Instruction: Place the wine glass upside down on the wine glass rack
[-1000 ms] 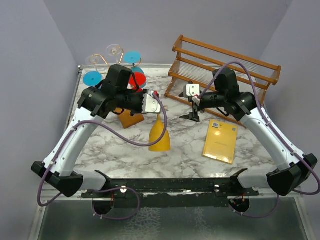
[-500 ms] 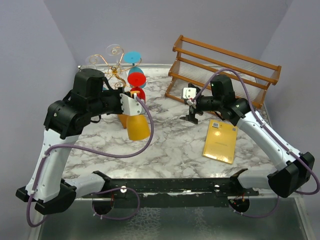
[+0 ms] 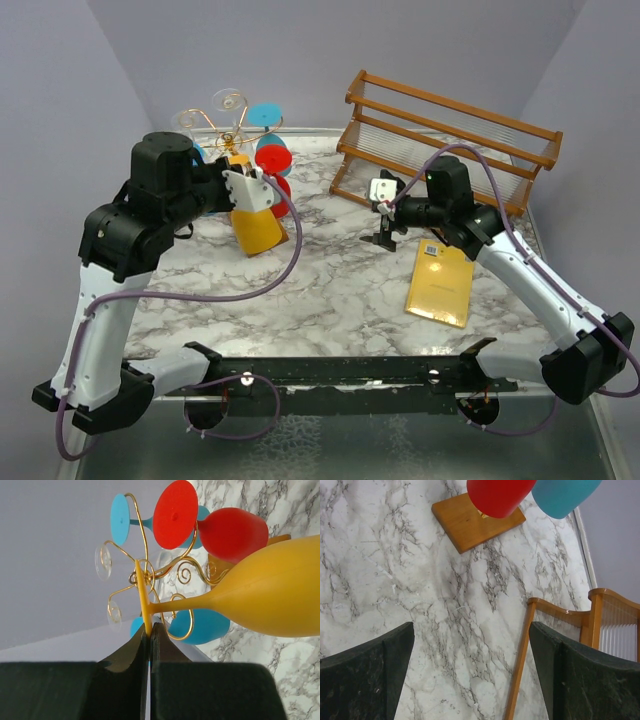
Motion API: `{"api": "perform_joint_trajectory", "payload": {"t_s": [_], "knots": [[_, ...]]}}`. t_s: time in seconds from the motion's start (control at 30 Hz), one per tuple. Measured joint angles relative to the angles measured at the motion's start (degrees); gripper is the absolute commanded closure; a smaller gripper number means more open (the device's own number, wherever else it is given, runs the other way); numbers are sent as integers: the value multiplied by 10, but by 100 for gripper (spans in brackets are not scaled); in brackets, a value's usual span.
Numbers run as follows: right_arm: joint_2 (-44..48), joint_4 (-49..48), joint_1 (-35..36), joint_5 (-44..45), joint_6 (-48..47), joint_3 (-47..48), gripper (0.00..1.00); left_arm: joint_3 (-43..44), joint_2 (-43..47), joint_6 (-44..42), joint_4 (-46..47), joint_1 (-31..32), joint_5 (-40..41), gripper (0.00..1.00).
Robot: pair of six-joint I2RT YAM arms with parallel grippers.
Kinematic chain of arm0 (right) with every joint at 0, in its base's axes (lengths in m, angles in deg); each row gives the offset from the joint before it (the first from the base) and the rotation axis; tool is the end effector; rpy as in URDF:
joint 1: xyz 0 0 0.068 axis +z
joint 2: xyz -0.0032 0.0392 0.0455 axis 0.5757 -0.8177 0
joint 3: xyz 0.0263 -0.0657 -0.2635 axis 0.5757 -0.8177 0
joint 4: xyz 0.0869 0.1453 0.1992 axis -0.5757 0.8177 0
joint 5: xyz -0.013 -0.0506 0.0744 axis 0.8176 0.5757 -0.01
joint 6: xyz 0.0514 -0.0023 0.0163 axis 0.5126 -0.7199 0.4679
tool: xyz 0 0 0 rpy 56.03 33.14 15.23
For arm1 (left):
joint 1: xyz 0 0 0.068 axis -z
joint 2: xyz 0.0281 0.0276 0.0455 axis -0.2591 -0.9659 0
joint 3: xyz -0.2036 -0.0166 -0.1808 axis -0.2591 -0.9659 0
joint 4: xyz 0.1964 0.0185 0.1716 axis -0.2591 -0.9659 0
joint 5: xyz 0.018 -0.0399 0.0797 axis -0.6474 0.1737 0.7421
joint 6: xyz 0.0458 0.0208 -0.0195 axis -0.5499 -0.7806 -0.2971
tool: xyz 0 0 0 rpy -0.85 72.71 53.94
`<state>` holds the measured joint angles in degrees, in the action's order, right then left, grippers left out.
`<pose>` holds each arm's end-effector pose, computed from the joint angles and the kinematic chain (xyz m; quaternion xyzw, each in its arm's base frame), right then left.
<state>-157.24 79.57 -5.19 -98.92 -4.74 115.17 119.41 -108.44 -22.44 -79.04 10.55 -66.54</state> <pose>0.2216 0.1523 0.3523 -0.6130 0.5810 0.2256 0.4856 0.1406 -0.0692 0.5089 0.5917 0.6072 0.1419 0.5110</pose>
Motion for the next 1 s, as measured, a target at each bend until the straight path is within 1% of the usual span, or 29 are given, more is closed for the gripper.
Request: {"api": "perform_joint_trajectory", "payload": {"t_s": [0.37, 0.7, 1.0], "knots": [[0, -10, 0, 6, 1, -7, 3, -82, -32, -5, 69, 1, 76, 100], [0, -12, 0, 8, 1, -7, 3, -106, -35, -13, 110, 1, 125, 100], [0, -12, 0, 10, 1, -7, 3, -113, -35, -13, 132, 4, 144, 100]]}}
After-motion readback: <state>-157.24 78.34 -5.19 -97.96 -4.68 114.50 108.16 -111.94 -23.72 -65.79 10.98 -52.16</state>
